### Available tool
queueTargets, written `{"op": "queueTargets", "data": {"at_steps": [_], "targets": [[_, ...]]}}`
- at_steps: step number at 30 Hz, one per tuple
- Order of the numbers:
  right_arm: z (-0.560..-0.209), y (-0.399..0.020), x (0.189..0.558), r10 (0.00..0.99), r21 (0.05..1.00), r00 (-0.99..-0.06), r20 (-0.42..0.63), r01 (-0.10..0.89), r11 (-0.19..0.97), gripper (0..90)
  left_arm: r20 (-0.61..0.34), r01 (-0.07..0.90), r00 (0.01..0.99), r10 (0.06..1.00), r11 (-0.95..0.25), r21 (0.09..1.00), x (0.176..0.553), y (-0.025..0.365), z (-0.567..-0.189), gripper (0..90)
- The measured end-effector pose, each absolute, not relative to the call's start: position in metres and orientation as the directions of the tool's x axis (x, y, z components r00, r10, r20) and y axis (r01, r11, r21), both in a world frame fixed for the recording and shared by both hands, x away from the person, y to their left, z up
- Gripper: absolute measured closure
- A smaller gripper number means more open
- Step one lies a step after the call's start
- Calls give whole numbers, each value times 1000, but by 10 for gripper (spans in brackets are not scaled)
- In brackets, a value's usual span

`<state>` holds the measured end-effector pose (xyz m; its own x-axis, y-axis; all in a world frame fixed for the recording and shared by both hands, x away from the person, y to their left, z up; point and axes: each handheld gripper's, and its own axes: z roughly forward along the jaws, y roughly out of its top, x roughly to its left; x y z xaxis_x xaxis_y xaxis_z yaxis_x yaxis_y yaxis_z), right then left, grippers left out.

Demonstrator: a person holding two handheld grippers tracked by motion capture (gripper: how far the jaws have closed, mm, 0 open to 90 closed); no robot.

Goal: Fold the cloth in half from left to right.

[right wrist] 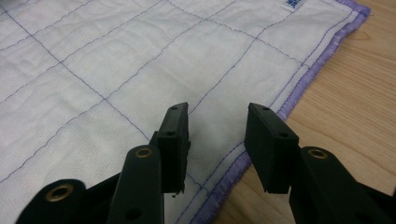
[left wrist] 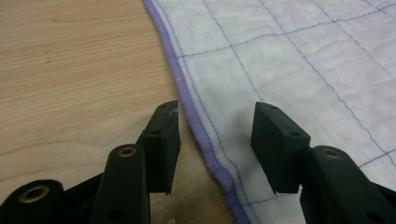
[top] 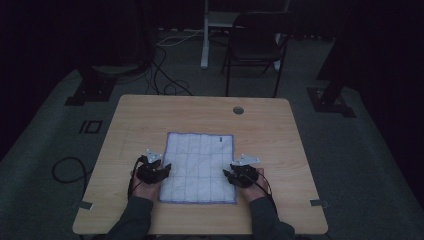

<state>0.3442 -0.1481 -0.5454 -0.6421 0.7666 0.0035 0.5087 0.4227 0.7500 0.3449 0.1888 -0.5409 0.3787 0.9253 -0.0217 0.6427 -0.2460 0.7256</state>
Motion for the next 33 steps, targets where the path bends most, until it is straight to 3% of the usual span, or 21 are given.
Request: {"op": "queueTargets", "data": {"at_steps": [11,27,32,33], "targets": [[-545,-148,344,765,747,-644,3,510,426,600,-18,644,394,919,-262,719,349,180,-540,537],[-544,-149,344,764,745,-645,-6,506,434,586,-50,649,414,909,-257,716,349,178,-539,849],[-543,-150,343,764,748,-645,-21,496,440,682,-53,652,416,908,-258,713,350,180,-538,858],[-542,-150,342,755,751,-655,-24,486,446,749,-53,654,414,909,-256,711,350,181,-538,858]]}}
